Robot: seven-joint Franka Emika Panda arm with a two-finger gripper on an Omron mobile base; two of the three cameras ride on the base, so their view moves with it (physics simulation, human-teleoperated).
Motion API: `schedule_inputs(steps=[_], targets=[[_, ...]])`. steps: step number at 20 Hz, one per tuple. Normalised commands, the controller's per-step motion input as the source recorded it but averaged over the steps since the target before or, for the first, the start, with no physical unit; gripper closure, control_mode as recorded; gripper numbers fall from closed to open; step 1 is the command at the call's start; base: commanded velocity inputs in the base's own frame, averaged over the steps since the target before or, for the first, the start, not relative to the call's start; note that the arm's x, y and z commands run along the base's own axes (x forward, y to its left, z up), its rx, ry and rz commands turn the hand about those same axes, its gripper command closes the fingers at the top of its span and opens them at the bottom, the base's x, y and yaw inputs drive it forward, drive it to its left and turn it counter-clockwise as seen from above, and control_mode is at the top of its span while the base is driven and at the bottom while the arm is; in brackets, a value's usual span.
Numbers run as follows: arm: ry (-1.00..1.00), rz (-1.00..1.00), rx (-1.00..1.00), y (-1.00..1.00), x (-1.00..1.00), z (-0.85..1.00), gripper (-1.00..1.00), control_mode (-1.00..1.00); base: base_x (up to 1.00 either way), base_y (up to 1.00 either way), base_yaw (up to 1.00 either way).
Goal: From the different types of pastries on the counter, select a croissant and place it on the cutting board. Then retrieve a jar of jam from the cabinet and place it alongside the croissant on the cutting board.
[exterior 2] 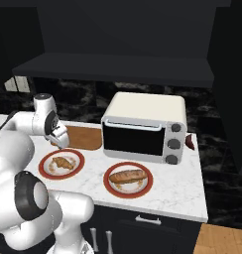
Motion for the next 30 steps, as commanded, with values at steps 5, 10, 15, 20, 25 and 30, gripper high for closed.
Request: schedule_inputs(steps=[5, 10, 15, 20, 25, 30], targets=[[0.07, 0.14, 0.14, -0.23, -0.02, 0.03, -1.0, -1.0, 0.0, 0.0, 0.0], [0.0, 0.0, 0.01, 0.08, -0.63, -0.43, -1.0, -1.0, 0.0, 0.0, 0.0], [0.0, 0.04, 0.0, 0.02, -0.15, -0.17, -1.0, -1.0, 0.0, 0.0, 0.0], [0.0, 0.28, 0.0, -0.09, 0.34, 0.0, -1.0, -1.0, 0.0, 0.0, 0.0], [0.0, 0.01, 0.0, 0.0, 0.0, -0.02, -1.0, -1.0, 0.0, 0.0, 0.0], [0.0, 0.12, -0.05, 0.3, 0.35, -0.29, -1.0, -1.0, 0.0, 0.0, 0.0]])
